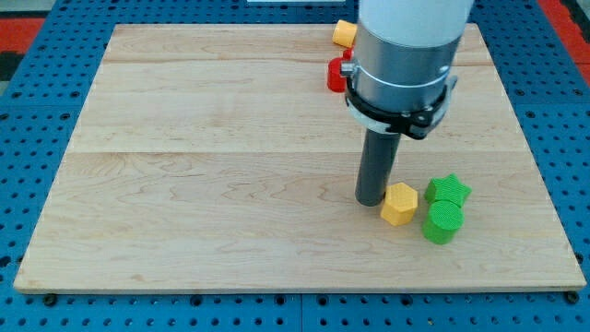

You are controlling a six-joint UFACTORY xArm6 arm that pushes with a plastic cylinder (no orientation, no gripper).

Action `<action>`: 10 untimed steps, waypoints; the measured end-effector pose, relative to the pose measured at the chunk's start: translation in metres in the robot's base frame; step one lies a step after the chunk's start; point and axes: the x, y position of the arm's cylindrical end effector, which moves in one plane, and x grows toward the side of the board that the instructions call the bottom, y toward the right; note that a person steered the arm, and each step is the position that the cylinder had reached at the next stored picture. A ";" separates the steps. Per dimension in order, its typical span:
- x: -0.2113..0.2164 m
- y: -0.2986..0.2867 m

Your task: Move the heart left beside the hexagon

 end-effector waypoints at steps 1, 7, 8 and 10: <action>-0.024 -0.043; -0.324 -0.090; -0.324 -0.066; -0.325 -0.049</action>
